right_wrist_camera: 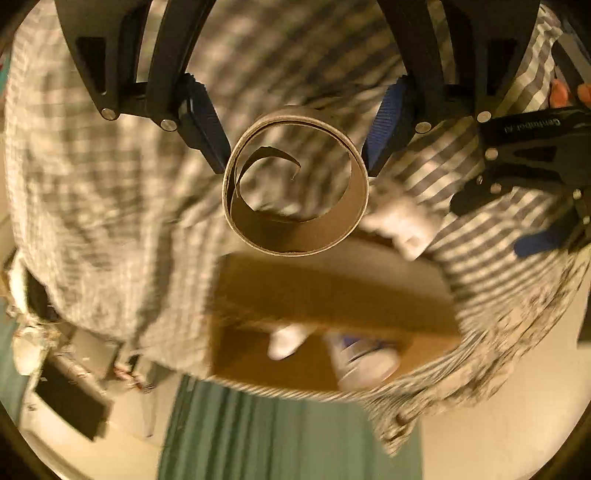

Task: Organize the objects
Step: 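Grasp the masking tape roll by its rim with the right gripper, then grasp the white plush toy with left gripper while right carries tape, drop both in box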

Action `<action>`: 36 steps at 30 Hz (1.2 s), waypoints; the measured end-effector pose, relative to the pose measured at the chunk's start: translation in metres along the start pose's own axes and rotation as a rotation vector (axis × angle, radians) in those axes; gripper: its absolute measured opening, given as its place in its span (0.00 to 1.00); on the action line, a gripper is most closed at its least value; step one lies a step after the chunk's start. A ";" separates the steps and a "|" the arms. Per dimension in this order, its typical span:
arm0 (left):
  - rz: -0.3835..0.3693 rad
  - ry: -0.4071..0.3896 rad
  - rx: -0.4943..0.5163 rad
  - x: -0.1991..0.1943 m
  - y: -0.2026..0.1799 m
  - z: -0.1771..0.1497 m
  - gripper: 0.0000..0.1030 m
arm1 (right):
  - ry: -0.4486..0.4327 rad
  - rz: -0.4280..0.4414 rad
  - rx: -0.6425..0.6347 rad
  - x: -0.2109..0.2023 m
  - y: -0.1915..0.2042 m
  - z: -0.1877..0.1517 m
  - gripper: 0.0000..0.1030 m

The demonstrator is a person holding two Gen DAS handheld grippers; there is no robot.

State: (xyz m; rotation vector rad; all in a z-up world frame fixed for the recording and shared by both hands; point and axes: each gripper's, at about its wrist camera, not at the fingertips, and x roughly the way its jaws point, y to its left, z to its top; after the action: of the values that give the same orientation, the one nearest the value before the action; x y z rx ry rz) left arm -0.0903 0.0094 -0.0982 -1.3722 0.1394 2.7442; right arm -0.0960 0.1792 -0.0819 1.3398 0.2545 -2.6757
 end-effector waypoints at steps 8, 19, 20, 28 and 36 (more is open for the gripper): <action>-0.065 0.024 0.030 0.037 -0.036 0.016 1.00 | 0.013 -0.008 0.073 0.003 -0.026 0.005 0.71; -0.092 0.083 0.070 0.079 -0.057 0.011 0.70 | 0.028 0.027 0.108 0.014 -0.033 0.000 0.71; -0.101 0.084 0.071 0.079 -0.057 0.010 0.70 | 0.027 0.028 0.107 0.013 -0.032 0.000 0.71; -0.109 0.037 0.067 0.047 -0.054 0.000 0.69 | 0.001 0.021 0.106 0.004 -0.031 -0.003 0.71; -0.118 -0.033 0.048 0.000 -0.043 -0.001 0.69 | -0.053 0.011 0.100 -0.025 -0.024 -0.006 0.71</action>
State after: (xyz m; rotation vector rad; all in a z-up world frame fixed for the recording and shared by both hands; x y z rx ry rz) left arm -0.0850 0.0522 -0.1013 -1.2796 0.1177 2.6470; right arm -0.0814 0.2052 -0.0637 1.2903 0.1082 -2.7434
